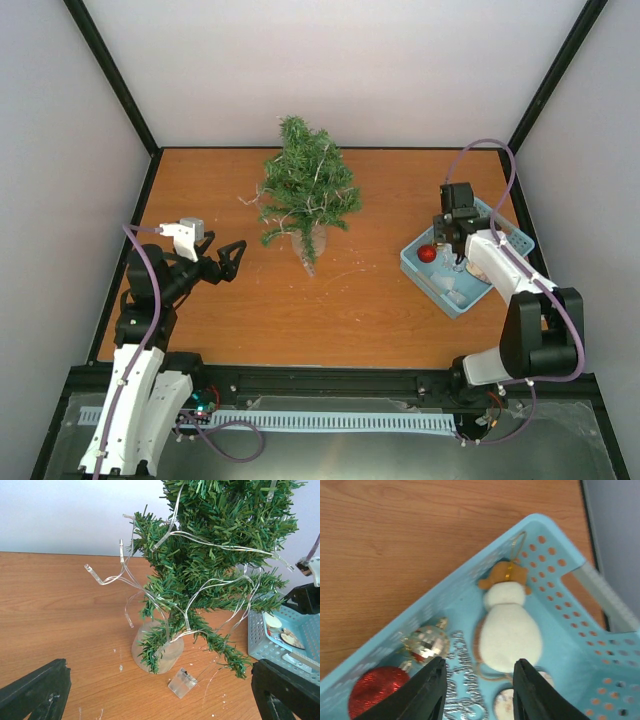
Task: Decorate the small christmas tree
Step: Pick up the decoration item from the storage box.
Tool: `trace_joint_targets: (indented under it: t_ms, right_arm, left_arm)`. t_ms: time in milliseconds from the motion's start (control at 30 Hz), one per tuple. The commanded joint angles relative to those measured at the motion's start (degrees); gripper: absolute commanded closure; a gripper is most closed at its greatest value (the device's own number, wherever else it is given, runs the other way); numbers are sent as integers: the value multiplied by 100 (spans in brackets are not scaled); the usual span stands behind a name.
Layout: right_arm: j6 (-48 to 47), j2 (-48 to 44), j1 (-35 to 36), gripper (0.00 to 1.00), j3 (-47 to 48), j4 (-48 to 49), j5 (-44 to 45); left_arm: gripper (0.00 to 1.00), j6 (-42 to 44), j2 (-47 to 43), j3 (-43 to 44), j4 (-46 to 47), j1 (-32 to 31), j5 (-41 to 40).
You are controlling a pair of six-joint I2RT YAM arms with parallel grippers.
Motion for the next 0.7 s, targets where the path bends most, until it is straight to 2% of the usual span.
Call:
trace_joint_targets:
  t_ms: [0, 100, 333, 500, 667]
  right_arm:
    - [691, -82, -311, 63, -341, 669, -1193]
    - [1771, -219, -689, 64, -667, 1113, -2050]
    - [3423, -639, -879, 62, -1669, 2077, -2493]
    - [3952, -659, -880, 55, -1934, 2318, -2723]
    - [4096, -764, -880, 54, -2192, 2432, -2749]
  left_arm:
    - [0, 26, -66, 5, 117, -25, 65]
    - [0, 36, -66, 7, 111, -23, 69]
    - [0, 22, -48, -8, 138, -27, 86]
    - [0, -50, -39, 44, 44, -26, -254]
    - [0, -56, -57, 34, 70, -27, -210]
